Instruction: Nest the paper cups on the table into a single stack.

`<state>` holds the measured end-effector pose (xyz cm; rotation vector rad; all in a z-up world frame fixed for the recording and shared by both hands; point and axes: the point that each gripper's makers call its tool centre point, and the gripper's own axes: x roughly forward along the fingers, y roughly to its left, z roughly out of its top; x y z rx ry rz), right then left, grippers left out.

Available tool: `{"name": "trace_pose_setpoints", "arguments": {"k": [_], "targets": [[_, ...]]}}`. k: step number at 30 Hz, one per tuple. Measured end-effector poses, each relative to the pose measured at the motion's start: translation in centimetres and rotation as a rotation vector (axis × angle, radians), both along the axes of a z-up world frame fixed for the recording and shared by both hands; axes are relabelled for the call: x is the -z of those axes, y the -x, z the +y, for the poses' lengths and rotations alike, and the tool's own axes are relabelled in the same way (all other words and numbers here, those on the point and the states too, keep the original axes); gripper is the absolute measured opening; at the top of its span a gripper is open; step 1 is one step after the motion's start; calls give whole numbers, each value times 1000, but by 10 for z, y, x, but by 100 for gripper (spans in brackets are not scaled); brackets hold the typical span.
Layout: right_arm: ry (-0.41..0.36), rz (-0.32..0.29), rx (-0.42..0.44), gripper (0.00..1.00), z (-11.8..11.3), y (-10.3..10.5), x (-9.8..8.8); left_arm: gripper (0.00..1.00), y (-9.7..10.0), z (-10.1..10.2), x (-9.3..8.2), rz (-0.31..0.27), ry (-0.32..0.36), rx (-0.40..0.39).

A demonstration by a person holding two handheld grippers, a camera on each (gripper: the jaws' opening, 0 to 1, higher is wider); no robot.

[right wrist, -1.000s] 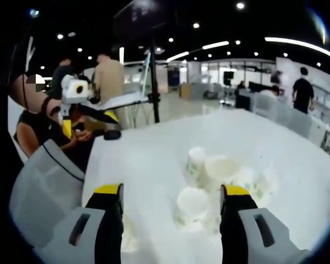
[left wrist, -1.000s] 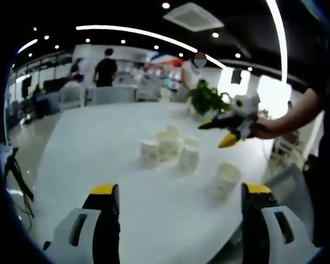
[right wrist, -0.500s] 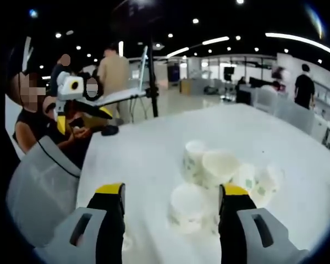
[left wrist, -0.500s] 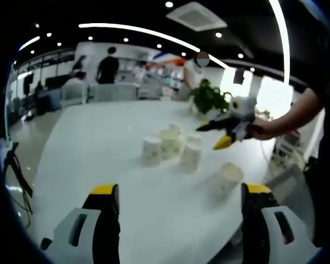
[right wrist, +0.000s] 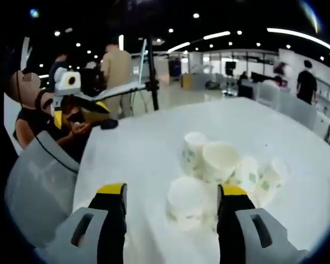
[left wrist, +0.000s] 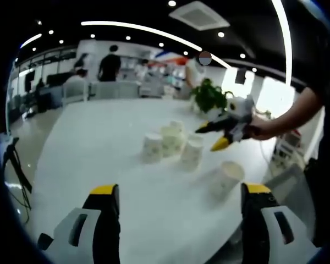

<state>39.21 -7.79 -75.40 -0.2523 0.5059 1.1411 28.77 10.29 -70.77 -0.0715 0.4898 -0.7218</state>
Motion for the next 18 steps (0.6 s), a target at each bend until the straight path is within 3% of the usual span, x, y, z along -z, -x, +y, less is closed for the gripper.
{"name": "trace_pose_setpoints", "arguments": {"k": [18], "targets": [[31, 18, -35, 59, 6, -7, 18, 90, -3, 3, 0, 2, -4, -4]]}}
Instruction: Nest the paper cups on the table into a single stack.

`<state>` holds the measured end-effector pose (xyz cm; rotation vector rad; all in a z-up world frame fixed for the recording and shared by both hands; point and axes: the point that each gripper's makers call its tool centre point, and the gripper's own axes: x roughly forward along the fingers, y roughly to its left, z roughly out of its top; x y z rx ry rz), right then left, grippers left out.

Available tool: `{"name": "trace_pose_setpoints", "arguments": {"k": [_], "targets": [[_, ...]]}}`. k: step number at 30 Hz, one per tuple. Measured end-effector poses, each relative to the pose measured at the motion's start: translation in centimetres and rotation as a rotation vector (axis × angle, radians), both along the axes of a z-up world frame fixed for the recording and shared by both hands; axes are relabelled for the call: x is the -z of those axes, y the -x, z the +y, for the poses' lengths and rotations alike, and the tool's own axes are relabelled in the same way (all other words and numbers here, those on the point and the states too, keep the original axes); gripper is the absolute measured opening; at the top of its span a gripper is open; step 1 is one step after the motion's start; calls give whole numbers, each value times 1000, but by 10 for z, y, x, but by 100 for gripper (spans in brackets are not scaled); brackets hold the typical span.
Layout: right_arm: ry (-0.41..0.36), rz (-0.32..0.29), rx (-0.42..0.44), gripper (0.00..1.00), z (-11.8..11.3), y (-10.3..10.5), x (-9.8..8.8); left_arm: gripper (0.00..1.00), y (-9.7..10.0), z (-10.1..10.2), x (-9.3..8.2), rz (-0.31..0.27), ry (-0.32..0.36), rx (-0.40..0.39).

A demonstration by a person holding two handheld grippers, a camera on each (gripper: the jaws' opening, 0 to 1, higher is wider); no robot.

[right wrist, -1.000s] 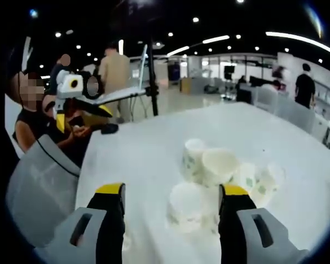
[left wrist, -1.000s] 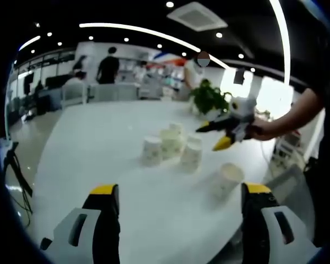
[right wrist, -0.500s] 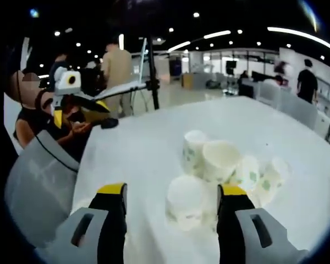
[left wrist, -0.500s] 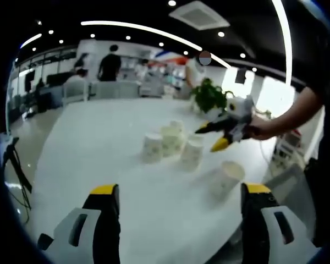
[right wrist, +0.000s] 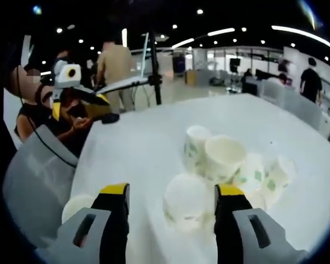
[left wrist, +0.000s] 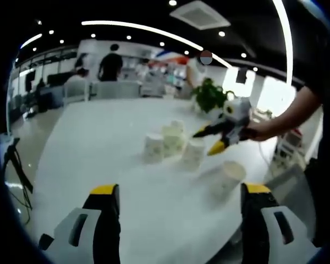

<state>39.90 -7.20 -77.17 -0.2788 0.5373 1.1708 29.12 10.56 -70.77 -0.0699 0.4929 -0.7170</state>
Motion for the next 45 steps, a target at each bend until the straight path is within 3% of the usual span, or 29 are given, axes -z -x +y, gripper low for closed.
{"name": "trace_pose_setpoints", "arguments": {"k": [25, 45], "targets": [[37, 15, -16, 43, -1, -5, 15, 89, 4, 2, 6, 16, 2, -12], [39, 17, -22, 36, 6, -9, 20, 89, 5, 0, 7, 18, 1, -5]]}}
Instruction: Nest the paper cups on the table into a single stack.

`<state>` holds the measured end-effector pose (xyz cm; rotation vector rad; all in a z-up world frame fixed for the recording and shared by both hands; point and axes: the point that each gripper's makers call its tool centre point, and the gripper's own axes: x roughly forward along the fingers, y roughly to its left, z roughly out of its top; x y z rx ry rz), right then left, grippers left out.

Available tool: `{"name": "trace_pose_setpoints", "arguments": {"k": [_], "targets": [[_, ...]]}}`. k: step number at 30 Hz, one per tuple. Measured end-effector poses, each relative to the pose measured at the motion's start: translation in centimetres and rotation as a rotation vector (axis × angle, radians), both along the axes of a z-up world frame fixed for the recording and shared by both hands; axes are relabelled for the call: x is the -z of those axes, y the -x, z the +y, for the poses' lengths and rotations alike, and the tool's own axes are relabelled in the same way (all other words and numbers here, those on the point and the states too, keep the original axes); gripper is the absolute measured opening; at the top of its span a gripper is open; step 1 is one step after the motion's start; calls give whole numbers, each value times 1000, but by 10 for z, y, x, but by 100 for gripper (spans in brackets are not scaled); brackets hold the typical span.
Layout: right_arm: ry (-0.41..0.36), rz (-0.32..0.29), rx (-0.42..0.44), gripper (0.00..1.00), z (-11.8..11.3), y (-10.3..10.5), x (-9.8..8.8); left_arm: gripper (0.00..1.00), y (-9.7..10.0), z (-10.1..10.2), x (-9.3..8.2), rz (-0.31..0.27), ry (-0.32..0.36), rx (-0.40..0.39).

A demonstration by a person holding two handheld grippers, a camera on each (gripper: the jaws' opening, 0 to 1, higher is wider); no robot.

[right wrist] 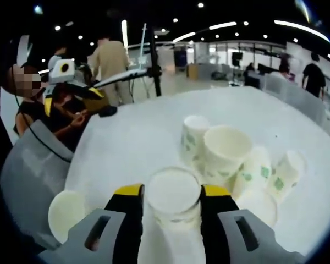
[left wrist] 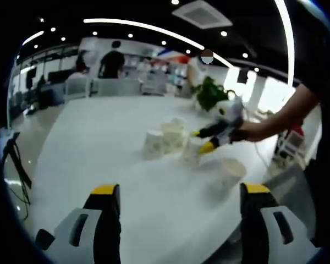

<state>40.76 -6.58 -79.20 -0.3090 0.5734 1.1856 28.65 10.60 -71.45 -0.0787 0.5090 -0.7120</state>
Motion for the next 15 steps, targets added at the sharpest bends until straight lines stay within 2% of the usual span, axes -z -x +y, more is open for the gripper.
{"name": "trace_pose_setpoints", "arguments": {"k": [15], "targets": [[-7, 13, 18, 36, -2, 1, 0, 89, 1, 1, -1, -3, 2, -7]]}}
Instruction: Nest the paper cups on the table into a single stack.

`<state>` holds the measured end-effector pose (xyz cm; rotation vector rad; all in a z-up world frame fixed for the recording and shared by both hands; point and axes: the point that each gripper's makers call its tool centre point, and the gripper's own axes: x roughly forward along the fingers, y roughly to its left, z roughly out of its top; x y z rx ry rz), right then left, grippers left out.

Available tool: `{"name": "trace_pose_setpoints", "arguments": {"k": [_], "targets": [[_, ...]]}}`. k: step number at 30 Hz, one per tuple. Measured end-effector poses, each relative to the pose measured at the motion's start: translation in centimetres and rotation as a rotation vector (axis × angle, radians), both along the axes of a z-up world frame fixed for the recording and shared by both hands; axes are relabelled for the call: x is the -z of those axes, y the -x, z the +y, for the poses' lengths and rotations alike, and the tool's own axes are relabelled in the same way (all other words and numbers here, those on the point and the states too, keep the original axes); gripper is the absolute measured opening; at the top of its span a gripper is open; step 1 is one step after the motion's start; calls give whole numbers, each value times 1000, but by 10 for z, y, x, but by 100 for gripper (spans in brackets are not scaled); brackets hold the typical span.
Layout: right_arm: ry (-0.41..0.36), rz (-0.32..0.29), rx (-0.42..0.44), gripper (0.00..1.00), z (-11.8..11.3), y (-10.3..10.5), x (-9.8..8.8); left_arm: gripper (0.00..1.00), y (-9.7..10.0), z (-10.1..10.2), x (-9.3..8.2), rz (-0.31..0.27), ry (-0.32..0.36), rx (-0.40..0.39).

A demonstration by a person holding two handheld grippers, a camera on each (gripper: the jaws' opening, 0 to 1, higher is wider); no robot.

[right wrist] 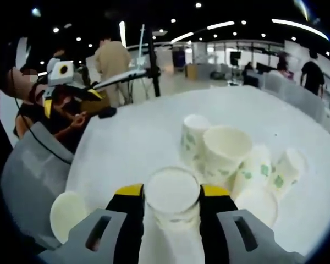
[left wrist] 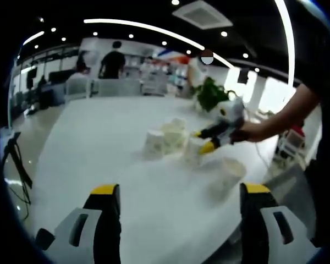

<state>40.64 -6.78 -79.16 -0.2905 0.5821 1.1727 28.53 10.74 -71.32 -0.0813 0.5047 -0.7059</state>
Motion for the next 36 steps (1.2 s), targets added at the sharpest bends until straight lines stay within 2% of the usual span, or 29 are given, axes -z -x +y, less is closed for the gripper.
{"name": "trace_pose_setpoints", "arguments": {"k": [21, 25, 27, 36], "targets": [[-44, -44, 3, 35, -4, 5, -31, 89, -2, -8, -4, -12, 3, 24], [-56, -58, 0, 35, -5, 7, -41, 89, -2, -11, -6, -14, 5, 27], [-58, -84, -9, 35, -8, 5, -47, 89, -4, -15, -5, -14, 3, 32], [-92, -109, -15, 35, -9, 10, -73, 89, -7, -23, -6, -19, 8, 45]]}}
